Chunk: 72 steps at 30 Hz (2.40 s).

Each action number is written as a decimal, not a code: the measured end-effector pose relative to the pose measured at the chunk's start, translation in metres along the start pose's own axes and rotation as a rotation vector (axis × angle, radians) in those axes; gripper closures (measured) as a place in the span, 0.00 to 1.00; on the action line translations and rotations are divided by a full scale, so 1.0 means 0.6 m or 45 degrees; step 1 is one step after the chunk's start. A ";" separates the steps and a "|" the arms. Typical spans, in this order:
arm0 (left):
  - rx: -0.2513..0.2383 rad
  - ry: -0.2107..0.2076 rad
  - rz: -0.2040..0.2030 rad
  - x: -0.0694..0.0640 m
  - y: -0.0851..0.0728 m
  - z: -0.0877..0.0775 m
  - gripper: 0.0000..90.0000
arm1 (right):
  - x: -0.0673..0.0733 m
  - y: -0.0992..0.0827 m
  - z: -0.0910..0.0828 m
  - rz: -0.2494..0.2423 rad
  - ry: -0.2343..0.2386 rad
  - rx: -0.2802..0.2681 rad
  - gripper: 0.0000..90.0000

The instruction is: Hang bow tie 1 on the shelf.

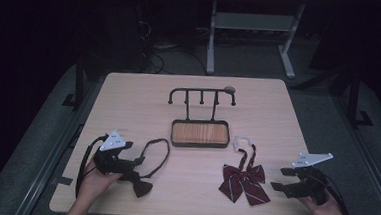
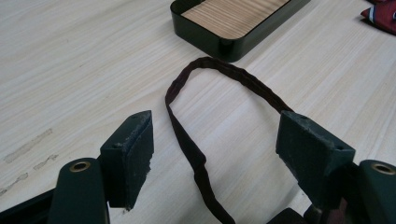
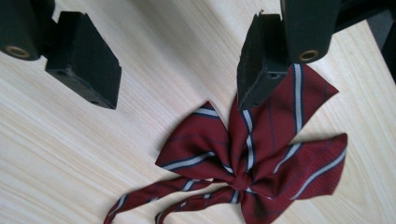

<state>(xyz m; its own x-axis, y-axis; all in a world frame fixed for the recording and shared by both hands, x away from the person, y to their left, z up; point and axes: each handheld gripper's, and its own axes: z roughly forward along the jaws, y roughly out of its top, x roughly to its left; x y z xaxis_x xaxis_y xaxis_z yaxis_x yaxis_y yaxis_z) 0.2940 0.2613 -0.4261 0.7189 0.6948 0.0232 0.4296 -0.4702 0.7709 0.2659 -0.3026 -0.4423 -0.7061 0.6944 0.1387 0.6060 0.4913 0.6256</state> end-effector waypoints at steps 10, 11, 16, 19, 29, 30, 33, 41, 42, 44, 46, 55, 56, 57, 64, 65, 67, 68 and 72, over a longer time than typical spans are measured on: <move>-0.007 -0.017 0.017 -0.003 0.002 0.004 0.31 | -0.002 0.006 0.002 0.041 0.036 0.019 0.27; -0.004 -0.017 0.022 -0.005 0.002 0.004 0.31 | 0.000 0.014 0.002 0.043 0.035 0.024 0.24; -0.018 -0.002 0.020 -0.003 0.002 0.000 0.30 | 0.002 0.039 -0.002 0.039 0.078 0.046 0.22; -0.005 -0.001 0.005 0.000 0.000 0.001 0.30 | 0.001 0.048 -0.003 0.031 0.082 0.047 0.22; -0.016 0.018 -0.018 0.011 -0.005 -0.005 0.30 | -0.005 0.104 0.009 -0.043 0.018 0.110 0.35; -0.016 0.018 -0.018 0.011 -0.005 -0.005 0.30 | -0.005 0.104 0.009 -0.043 0.018 0.110 0.35; -0.010 0.019 -0.002 0.012 -0.005 -0.006 0.30 | -0.009 0.121 0.017 -0.067 0.027 0.131 0.38; 0.003 0.021 0.005 0.013 -0.006 -0.005 0.30 | -0.017 0.161 0.039 -0.116 0.023 0.206 0.47; 0.006 0.025 0.011 0.013 -0.006 -0.005 0.30 | -0.018 0.164 0.041 -0.123 0.021 0.212 0.47; 0.004 0.022 0.006 0.013 -0.006 -0.005 0.30 | -0.020 0.171 0.046 -0.125 0.021 0.223 0.49; 0.004 0.021 0.005 0.014 -0.006 -0.005 0.30 | -0.024 0.177 0.052 -0.132 0.021 0.236 0.51; 0.010 0.015 -0.001 0.014 -0.007 -0.004 0.30 | -0.042 0.202 0.080 -0.138 0.011 0.274 0.55; 0.007 0.014 -0.002 0.014 -0.008 -0.004 0.30 | -0.044 0.204 0.082 -0.130 0.019 0.272 0.56; 0.007 0.015 0.001 0.015 -0.008 -0.004 0.30 | -0.046 0.206 0.086 -0.125 0.023 0.275 0.56; 0.004 0.011 -0.021 0.014 -0.008 -0.003 0.30 | -0.062 0.219 0.110 -0.093 0.000 0.333 0.57; 0.005 0.010 -0.019 0.014 -0.008 -0.003 0.30 | -0.064 0.221 0.112 -0.094 -0.005 0.338 0.58; 0.004 0.010 -0.018 0.014 -0.008 -0.003 0.30 | -0.065 0.227 0.117 -0.094 -0.012 0.349 0.59; 0.007 0.008 -0.010 0.014 -0.007 -0.002 0.30 | -0.065 0.229 0.119 -0.095 -0.013 0.358 0.59; 0.010 0.010 -0.008 0.013 -0.007 -0.002 0.30 | -0.067 0.232 0.129 -0.090 -0.026 0.368 0.61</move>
<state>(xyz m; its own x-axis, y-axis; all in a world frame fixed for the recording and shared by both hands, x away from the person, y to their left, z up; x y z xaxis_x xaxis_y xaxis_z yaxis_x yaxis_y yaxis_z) 0.2971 0.2697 -0.4284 0.7119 0.7019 0.0229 0.4385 -0.4698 0.7662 0.4071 -0.2217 -0.4203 -0.7446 0.6621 0.0848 0.6367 0.6664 0.3879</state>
